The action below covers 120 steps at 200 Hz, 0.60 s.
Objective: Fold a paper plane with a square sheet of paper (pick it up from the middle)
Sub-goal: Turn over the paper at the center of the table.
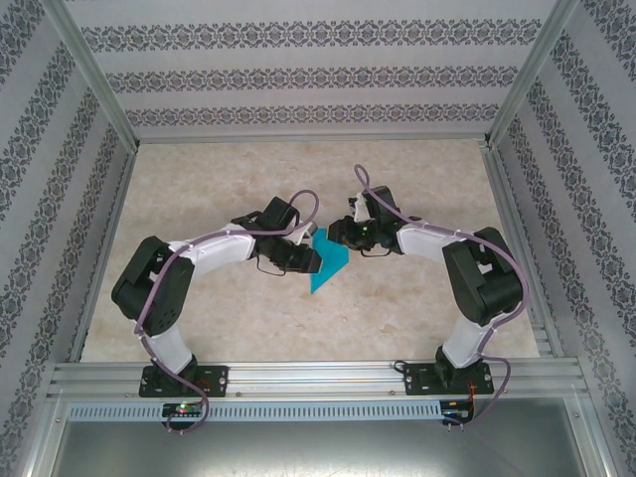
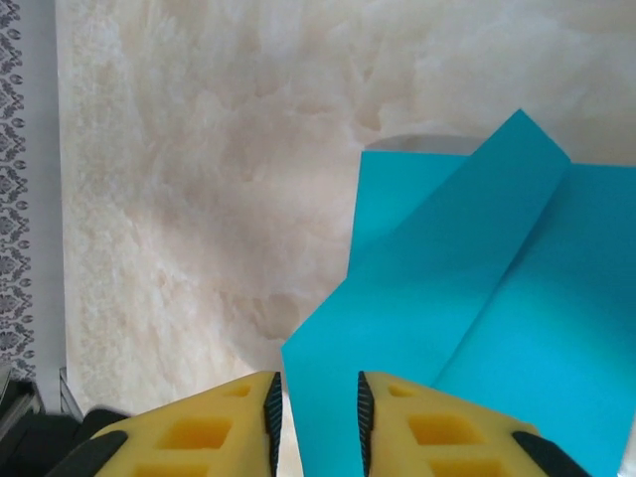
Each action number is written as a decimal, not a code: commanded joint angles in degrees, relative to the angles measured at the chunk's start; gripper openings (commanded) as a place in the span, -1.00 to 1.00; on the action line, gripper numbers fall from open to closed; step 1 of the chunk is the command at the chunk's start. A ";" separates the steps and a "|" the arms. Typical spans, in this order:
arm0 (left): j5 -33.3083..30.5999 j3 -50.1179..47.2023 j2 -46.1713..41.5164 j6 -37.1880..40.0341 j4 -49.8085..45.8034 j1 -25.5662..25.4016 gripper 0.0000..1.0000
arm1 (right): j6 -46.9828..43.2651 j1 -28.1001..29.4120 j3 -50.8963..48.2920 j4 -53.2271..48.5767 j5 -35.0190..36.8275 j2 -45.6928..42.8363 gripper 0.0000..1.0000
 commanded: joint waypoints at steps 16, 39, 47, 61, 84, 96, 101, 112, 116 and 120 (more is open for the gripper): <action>-0.11 2.00 4.13 -0.94 3.58 1.27 -0.24 | -0.21 -0.83 -2.27 -0.75 0.92 0.39 -0.35; 1.87 2.59 6.07 -1.39 5.46 1.65 -0.24 | 0.28 -0.85 -2.36 0.21 0.48 1.88 -0.32; 2.26 2.83 6.82 -1.41 5.67 1.82 -0.24 | 0.45 -0.76 -2.34 0.75 0.13 2.22 -0.32; 3.04 3.19 7.78 -1.34 6.19 2.23 -0.25 | 0.62 -0.76 -2.28 1.21 0.07 2.88 -0.31; 3.81 4.10 9.23 -0.97 6.02 2.72 -0.30 | 0.97 -0.77 -2.09 1.93 -0.53 4.11 -0.30; 4.10 4.54 9.80 -0.63 5.57 3.02 -0.35 | 1.14 -0.81 -2.01 2.40 -0.78 4.66 -0.30; 4.35 4.56 9.89 -0.48 5.55 3.07 -0.38 | 1.23 -0.69 -2.02 2.64 -0.95 4.83 -0.29; 5.04 4.69 10.03 -0.35 5.59 3.21 -0.46 | 1.41 -0.65 -1.96 2.92 -1.24 5.06 -0.29; 5.22 4.71 10.07 -0.21 5.64 3.24 -0.49 | 1.41 -0.63 -1.89 2.99 -1.32 5.24 -0.29; 5.42 4.70 10.15 -0.16 5.64 3.32 -0.52 | 1.48 -0.57 -1.92 3.12 -1.41 5.32 -0.29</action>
